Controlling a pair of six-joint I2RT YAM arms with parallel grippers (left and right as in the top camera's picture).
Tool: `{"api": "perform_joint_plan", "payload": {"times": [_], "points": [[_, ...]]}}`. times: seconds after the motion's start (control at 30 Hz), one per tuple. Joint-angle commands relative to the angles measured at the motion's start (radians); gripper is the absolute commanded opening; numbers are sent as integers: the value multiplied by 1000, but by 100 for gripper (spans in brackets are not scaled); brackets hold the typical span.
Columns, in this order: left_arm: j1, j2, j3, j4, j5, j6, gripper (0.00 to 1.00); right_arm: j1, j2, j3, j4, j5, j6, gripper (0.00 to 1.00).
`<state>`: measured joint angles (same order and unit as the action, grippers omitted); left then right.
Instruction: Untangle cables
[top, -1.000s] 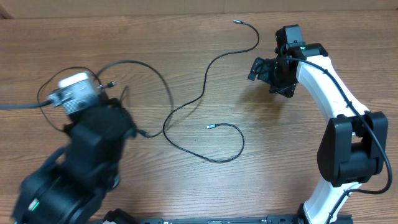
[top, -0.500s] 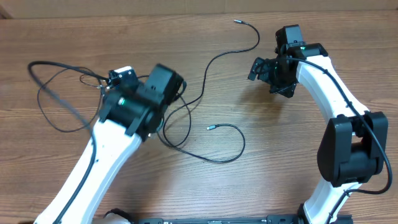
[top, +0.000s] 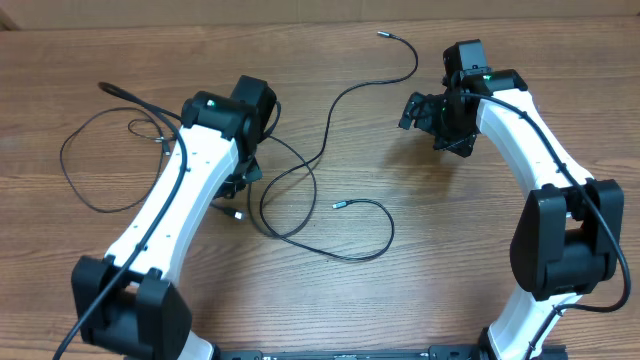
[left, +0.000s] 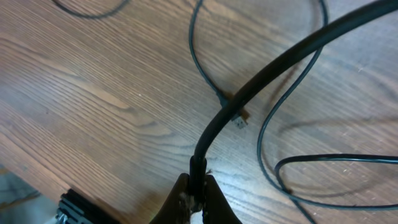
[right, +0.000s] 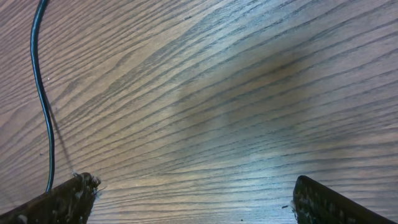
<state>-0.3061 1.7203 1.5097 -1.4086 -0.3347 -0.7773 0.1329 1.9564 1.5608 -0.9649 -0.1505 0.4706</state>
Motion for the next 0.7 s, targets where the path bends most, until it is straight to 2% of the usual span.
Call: {"api": "perform_joint_plan", "payload": {"times": [0.0, 0.07, 0.1, 0.17, 0.33, 0.37, 0.4, 0.47, 0.67], "points": [[35, 43, -3, -1, 52, 69, 7, 2, -3, -2, 3, 3, 0, 100], [50, 64, -3, -1, 56, 80, 9, 2, -3, -2, 3, 3, 0, 100], [58, 77, -3, -3, 58, 85, 14, 2, -3, -2, 3, 3, 0, 100], [73, 100, -3, -5, 95, 118, 31, 2, -3, -2, 3, 3, 0, 100], [93, 139, -3, 3, 200, 204, 59, 2, -3, -2, 3, 3, 0, 100], [96, 147, -3, 4, 213, 221, 66, 2, -3, -2, 3, 3, 0, 100], [97, 151, -3, 4, 222, 233, 79, 2, -3, -2, 3, 3, 0, 100], [99, 156, -3, 10, 248, 255, 94, 2, -3, -2, 3, 3, 0, 100], [103, 156, -3, 121, 336, 277, 90, 2, -3, -2, 3, 3, 0, 100]]}}
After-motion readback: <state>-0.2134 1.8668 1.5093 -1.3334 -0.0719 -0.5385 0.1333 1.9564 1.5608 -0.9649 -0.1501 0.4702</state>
